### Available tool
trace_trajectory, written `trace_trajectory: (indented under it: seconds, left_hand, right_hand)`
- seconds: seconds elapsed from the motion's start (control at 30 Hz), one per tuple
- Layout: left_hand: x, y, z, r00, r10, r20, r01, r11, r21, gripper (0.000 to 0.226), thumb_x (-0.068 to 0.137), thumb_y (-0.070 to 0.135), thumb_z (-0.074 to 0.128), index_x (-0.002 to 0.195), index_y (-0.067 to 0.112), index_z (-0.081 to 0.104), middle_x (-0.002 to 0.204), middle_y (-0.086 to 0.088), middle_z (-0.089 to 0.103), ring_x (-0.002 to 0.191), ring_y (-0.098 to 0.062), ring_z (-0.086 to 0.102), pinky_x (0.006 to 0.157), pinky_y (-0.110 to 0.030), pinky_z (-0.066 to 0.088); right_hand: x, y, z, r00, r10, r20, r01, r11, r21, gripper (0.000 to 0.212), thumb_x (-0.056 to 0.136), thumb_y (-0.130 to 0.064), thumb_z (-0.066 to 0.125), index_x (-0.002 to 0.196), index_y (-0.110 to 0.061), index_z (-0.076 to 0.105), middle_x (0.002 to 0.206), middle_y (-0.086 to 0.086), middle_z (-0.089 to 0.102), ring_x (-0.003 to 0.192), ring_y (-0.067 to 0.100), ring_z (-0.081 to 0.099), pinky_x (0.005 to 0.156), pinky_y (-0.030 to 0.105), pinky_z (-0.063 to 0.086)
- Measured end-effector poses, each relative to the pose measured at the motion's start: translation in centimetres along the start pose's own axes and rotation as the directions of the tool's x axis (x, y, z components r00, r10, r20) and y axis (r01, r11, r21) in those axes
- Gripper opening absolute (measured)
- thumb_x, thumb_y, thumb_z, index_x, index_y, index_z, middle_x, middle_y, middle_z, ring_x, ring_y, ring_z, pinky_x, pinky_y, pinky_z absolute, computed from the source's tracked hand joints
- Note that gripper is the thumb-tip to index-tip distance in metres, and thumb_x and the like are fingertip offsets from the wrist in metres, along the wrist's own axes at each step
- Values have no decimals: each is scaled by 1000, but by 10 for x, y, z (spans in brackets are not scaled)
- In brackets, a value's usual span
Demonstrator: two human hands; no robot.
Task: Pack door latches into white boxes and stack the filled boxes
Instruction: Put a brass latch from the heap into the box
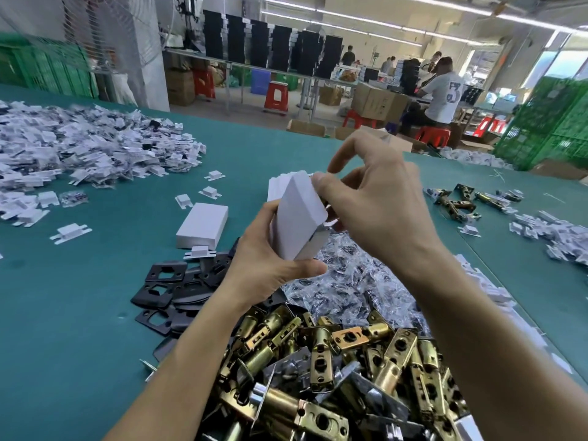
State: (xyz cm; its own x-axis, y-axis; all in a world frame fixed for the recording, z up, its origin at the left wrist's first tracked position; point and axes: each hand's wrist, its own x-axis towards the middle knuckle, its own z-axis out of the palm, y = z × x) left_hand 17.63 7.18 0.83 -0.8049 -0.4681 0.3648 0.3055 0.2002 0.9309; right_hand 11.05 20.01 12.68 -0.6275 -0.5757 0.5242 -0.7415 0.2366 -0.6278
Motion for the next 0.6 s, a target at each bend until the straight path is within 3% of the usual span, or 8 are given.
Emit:
trace_trajectory:
  seconds: [0.1,0.17,0.23,0.33,0.43,0.53,0.6]
  left_hand:
    - [1,3,0,1000,-24,-4,24,1000,-14,82,50,36,97,119,44,54,109,18,65,99,-3,64,74,-18,54]
    - [2,2,-1,998,-61,-32,59,997,-53,85,45,42,97,118,43,54,109,16,66,102,-7,65,74,-23,57]
    - [2,0,-2,993,-101,-53,98,994,-53,86,41,48,96,115,44,53,111,16,66,104,-9,65,75,-28,56]
    - [1,-2,-2,987,-146,-60,142,987,-79,79,42,50,94,111,48,55,110,16,67,101,-8,66,80,-31,53]
    - [1,1,-4,990,-139,8,139,980,-144,76,53,48,88,123,38,60,108,9,69,93,-9,68,81,-37,51]
    - [-2,7,-4,984,-115,136,142,968,-206,52,64,47,76,115,40,67,101,8,71,90,-16,67,75,-47,58]
    - [-4,9,-5,975,-133,179,179,945,-274,51,65,47,68,114,38,67,103,5,72,90,-21,67,64,-41,59]
  right_hand:
    - [3,5,2,999,32,39,-29,997,-77,15,92,-36,64,88,-21,62,72,3,68,85,27,64,71,35,53]
    - [3,7,1,997,31,65,-27,998,-64,31,96,-39,60,80,-14,71,57,-6,62,60,8,56,57,24,44]
    - [2,7,0,995,24,94,-18,998,-64,47,99,-41,54,77,-4,74,49,0,58,46,9,43,48,23,34]
    - [1,12,-5,994,48,101,-47,999,-7,42,101,-39,50,82,-12,77,77,19,71,71,26,64,73,39,51]
    - [-2,23,-6,982,87,166,-92,996,22,19,97,-33,58,103,-22,72,89,0,71,79,15,65,81,40,55]
    - [-12,39,-1,943,98,317,-128,989,74,47,92,-31,66,135,-38,49,112,-6,63,92,11,67,85,34,55]
    - [-20,49,6,924,78,374,-150,974,168,63,91,-25,69,142,-43,37,116,-7,61,99,10,66,84,31,56]
